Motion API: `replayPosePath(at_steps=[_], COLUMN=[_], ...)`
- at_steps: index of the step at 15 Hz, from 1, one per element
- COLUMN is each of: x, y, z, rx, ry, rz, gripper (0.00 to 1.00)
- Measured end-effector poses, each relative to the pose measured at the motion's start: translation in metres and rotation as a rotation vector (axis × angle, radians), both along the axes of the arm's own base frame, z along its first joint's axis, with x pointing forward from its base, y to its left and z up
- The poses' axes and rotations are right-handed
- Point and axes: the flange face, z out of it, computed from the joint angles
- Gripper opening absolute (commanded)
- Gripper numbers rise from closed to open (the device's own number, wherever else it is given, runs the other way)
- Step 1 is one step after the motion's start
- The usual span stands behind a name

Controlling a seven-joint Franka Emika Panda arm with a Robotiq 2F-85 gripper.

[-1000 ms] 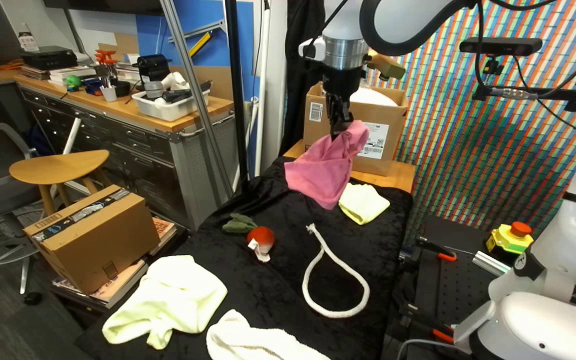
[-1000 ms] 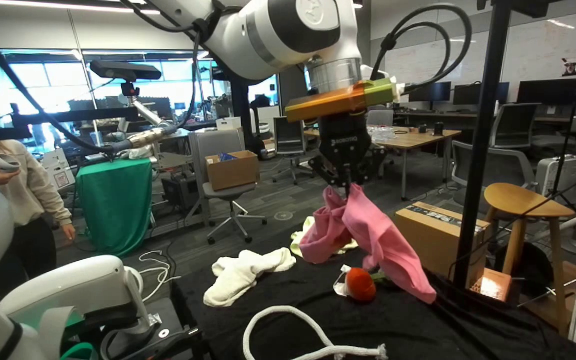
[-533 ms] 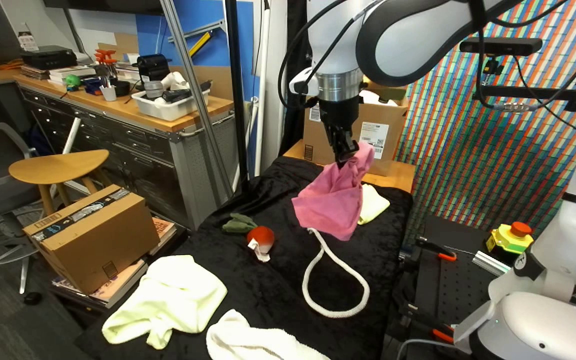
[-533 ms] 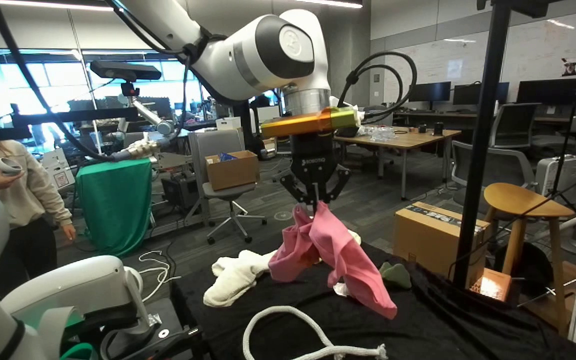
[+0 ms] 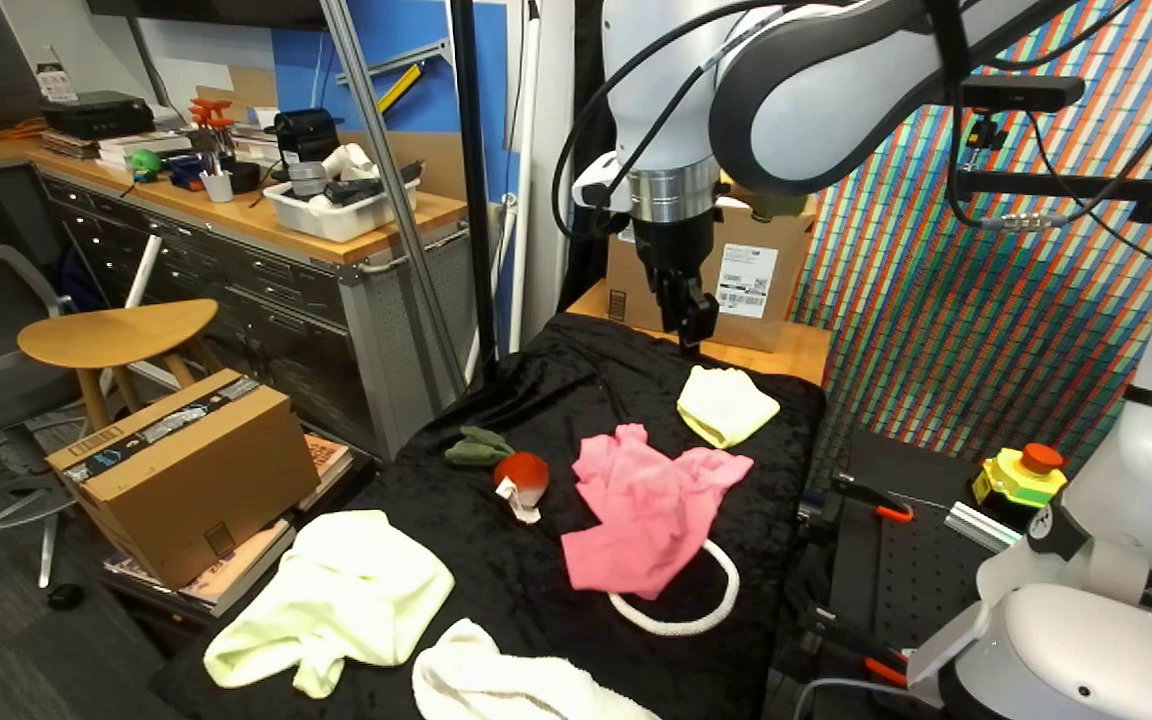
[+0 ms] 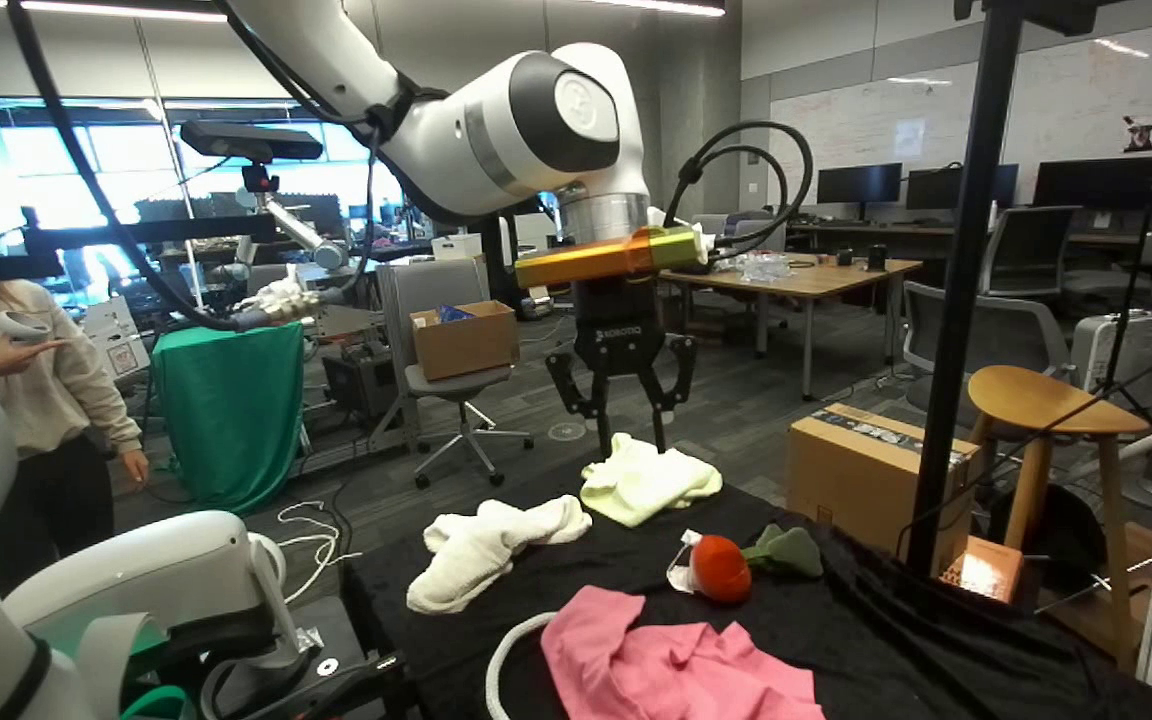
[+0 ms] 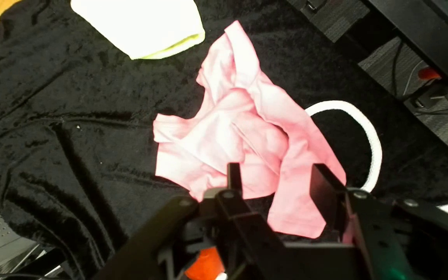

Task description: Stack the objects on the table together

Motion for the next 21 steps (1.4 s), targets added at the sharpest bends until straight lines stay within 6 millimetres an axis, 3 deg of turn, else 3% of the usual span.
replayPosePath(at_steps=[2,3,9,16,21], x=[0.002,0.004,0.015,0.035,0.054], y=[0.000,0.001,0.028,0.114,0.178], z=[0.002,0.003,0.017,0.014,0.002], rx=[-0.002,0.001,0.033,-0.012,-0.046], ry=[-0.015,-0.033,-0.132,-0.156,-0.182], rz=[-0.005,-0.008,0.036,0.178,0.212], gripper=[0.98,1.00,1.00,1.00,1.00])
